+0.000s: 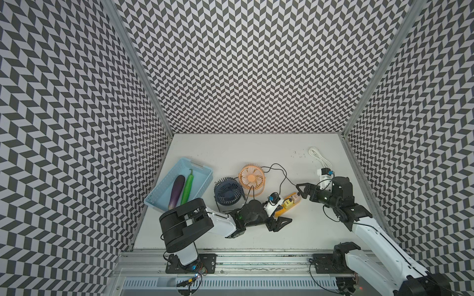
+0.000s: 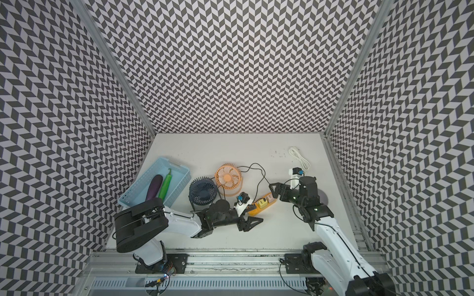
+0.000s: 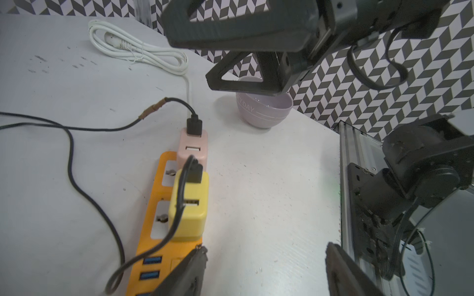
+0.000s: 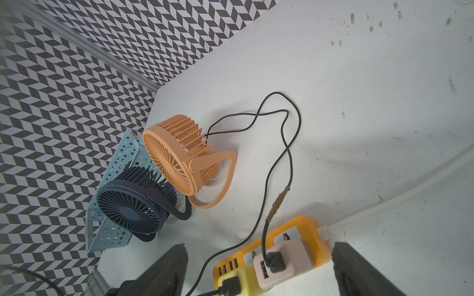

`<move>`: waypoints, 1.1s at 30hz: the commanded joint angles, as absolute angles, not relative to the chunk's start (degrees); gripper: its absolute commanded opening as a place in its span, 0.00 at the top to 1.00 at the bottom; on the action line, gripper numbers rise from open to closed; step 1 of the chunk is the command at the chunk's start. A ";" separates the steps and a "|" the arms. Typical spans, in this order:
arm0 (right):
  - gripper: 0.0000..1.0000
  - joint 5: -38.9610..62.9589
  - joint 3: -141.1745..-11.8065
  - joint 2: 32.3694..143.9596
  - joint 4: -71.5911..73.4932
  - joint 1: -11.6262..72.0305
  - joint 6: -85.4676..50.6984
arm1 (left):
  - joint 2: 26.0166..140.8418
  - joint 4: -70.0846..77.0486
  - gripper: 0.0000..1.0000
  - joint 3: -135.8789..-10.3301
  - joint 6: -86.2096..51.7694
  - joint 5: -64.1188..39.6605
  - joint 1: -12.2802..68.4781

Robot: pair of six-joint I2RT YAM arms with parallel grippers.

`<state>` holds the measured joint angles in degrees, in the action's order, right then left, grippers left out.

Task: Unplug the desk fan from the power strip
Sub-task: Adjust the socket at the center of the board.

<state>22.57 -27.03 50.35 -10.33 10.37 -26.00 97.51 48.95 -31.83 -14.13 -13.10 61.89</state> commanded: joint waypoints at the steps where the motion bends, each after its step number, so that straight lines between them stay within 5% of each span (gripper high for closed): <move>1: 0.08 22.28 -26.79 48.58 -9.17 10.55 -26.00 | 99.94 49.34 0.28 -34.08 -11.84 -12.50 60.64; 14: 0.08 23.00 -25.41 47.64 -9.08 10.61 -25.87 | 103.26 51.05 0.24 -33.53 -10.90 -8.01 58.71; 33: 0.11 19.84 -24.70 49.07 -9.95 13.19 -26.27 | 105.23 52.65 0.33 -30.60 -10.16 -2.30 60.49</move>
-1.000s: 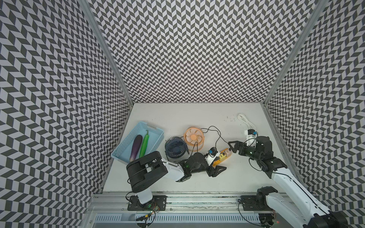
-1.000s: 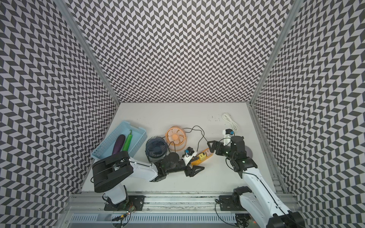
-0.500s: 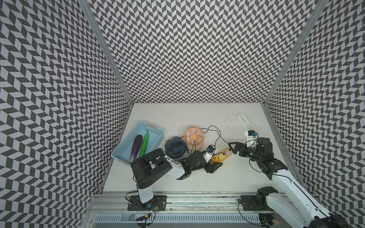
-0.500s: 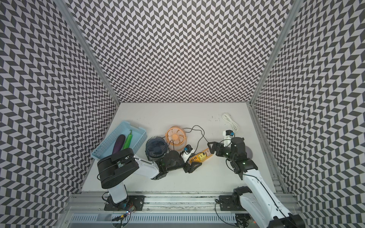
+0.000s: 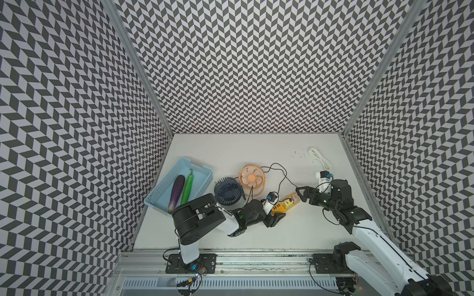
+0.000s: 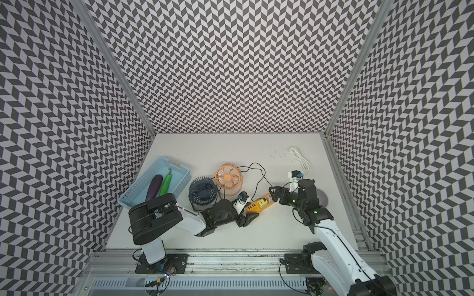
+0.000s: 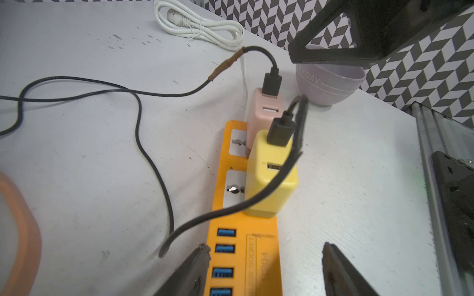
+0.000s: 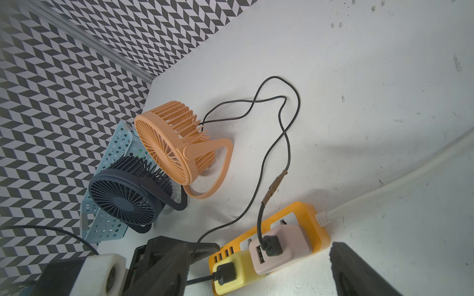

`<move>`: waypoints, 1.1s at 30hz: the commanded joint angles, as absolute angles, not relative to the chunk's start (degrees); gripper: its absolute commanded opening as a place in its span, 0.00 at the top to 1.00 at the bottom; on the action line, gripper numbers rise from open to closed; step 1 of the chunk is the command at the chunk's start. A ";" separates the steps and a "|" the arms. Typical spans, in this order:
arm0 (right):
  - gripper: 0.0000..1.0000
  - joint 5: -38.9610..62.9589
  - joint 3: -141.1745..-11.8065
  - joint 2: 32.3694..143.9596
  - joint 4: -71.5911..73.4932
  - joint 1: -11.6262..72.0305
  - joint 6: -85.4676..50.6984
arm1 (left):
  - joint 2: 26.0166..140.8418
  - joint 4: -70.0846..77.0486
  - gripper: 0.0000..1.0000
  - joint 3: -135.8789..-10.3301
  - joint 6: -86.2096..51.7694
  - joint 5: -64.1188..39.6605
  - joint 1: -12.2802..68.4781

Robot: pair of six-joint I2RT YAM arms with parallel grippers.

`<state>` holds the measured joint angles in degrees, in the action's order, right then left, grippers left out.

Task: Unplug the desk fan from the power strip
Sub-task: Adjust the socket at the center of the board.

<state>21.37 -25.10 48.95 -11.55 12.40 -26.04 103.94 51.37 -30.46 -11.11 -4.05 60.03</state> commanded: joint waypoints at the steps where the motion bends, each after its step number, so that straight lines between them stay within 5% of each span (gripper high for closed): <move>1: 0.11 19.63 -24.71 49.17 -9.93 13.31 -26.21 | 105.47 52.54 0.34 -30.85 -9.89 -2.29 60.61; 33: 0.14 10.11 -30.64 55.40 -16.33 19.11 -25.73 | 109.37 49.31 0.51 -33.19 -8.00 4.37 61.79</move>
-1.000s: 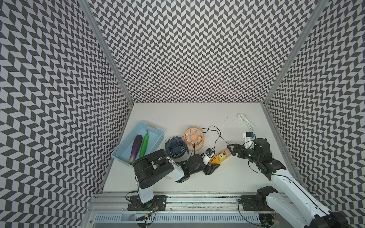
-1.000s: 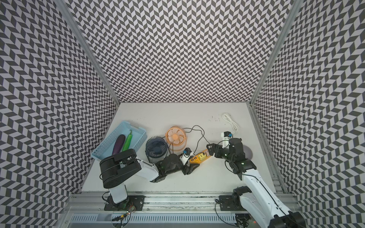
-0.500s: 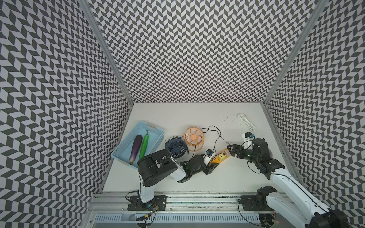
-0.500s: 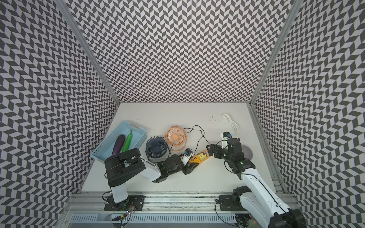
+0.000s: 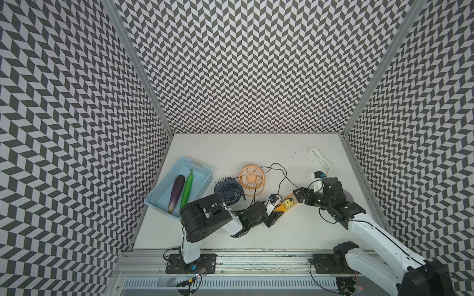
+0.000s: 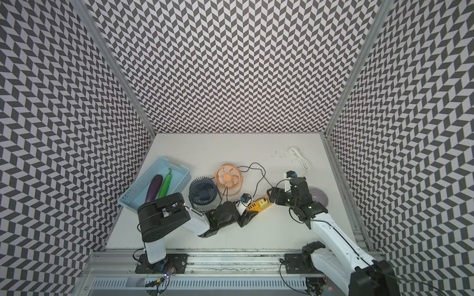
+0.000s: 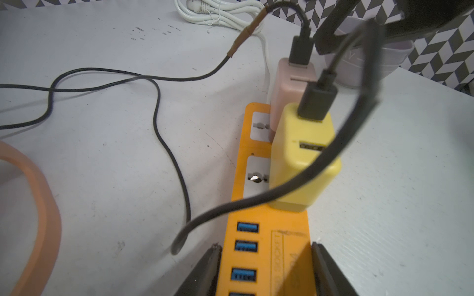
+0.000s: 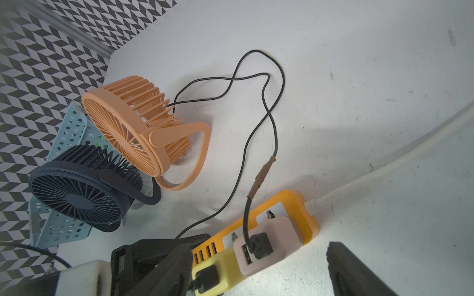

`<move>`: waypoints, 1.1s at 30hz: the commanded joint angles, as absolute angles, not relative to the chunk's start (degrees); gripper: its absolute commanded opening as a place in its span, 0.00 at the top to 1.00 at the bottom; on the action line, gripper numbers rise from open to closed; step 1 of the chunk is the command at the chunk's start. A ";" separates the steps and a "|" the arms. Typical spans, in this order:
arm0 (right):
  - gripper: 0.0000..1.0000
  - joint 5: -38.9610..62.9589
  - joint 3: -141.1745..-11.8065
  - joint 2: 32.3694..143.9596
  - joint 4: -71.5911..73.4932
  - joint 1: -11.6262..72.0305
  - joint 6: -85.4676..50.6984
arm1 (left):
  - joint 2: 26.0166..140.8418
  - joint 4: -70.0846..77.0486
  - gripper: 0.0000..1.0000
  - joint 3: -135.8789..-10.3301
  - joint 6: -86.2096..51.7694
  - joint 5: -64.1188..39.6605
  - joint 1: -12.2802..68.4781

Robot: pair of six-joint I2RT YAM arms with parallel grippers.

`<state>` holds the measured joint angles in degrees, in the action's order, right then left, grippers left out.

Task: Unplug the desk fan from the power strip
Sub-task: Adjust the socket at the center of the board.

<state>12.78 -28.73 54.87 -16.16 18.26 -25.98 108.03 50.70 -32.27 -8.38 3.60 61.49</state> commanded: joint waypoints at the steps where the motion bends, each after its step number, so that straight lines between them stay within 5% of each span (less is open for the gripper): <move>1: 0.15 9.81 -30.86 55.57 -16.61 19.37 -25.67 | 109.52 49.31 0.51 -33.14 -8.00 4.39 61.79; 10: 0.18 7.99 -32.07 58.01 -18.17 20.69 -25.59 | 109.62 48.82 0.62 -33.24 -7.69 5.18 61.79; 33: 0.24 5.46 -33.71 61.40 -18.58 23.49 -24.27 | 107.82 43.69 0.67 -33.32 -6.08 3.87 58.71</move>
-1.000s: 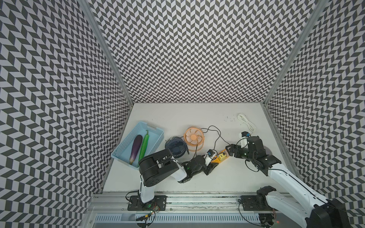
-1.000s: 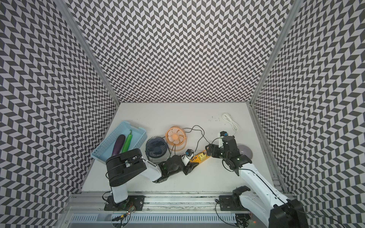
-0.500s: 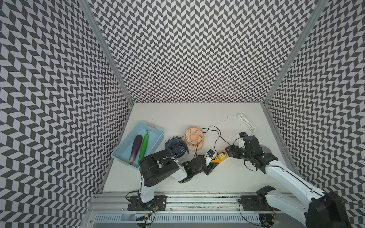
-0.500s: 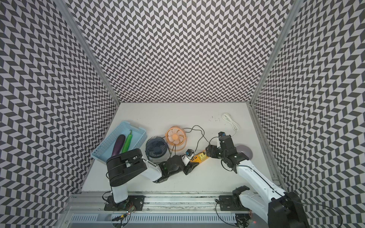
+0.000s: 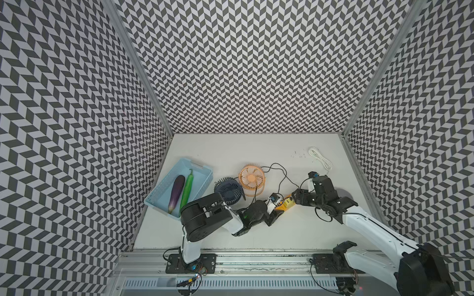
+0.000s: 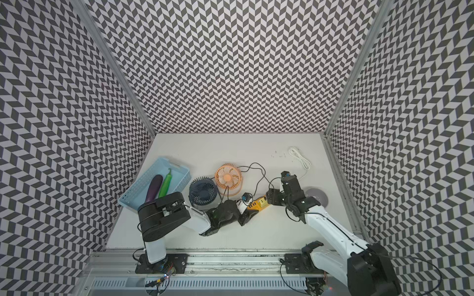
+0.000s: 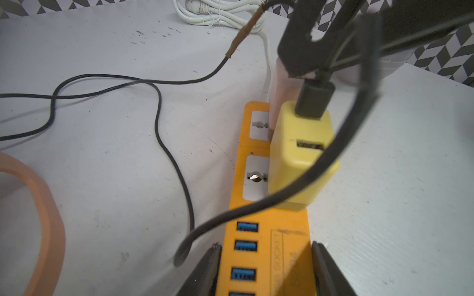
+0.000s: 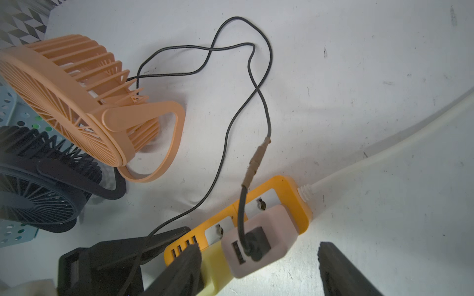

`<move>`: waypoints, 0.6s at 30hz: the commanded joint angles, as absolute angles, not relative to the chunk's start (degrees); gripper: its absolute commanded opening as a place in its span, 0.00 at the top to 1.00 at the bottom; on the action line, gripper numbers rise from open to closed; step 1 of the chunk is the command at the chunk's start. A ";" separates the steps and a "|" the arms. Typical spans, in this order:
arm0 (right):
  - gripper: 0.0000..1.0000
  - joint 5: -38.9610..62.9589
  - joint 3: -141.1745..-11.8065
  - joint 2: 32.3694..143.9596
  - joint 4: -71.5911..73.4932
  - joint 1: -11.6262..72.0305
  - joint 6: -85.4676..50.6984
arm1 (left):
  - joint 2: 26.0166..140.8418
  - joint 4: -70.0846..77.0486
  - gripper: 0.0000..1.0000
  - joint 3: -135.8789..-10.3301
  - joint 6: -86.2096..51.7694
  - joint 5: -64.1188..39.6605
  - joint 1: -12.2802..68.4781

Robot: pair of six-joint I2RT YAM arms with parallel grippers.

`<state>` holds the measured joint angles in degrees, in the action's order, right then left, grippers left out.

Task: Unplug the desk fan from the power strip
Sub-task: Adjust the socket at the center of the board.

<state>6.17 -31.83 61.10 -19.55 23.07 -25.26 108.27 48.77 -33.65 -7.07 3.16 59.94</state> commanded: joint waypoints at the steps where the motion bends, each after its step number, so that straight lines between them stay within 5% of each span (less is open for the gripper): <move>1: 0.24 5.62 -33.74 61.55 -18.55 23.50 -24.14 | 107.62 43.64 0.66 -33.22 -5.78 3.91 58.58; 10: 0.22 5.28 -33.66 61.43 -18.33 23.56 -23.73 | 107.28 44.19 0.43 -32.24 -5.02 3.87 58.54; 18: 0.22 5.71 -33.45 61.43 -17.72 23.64 -23.70 | 105.80 44.20 0.43 -32.03 -4.66 4.12 58.54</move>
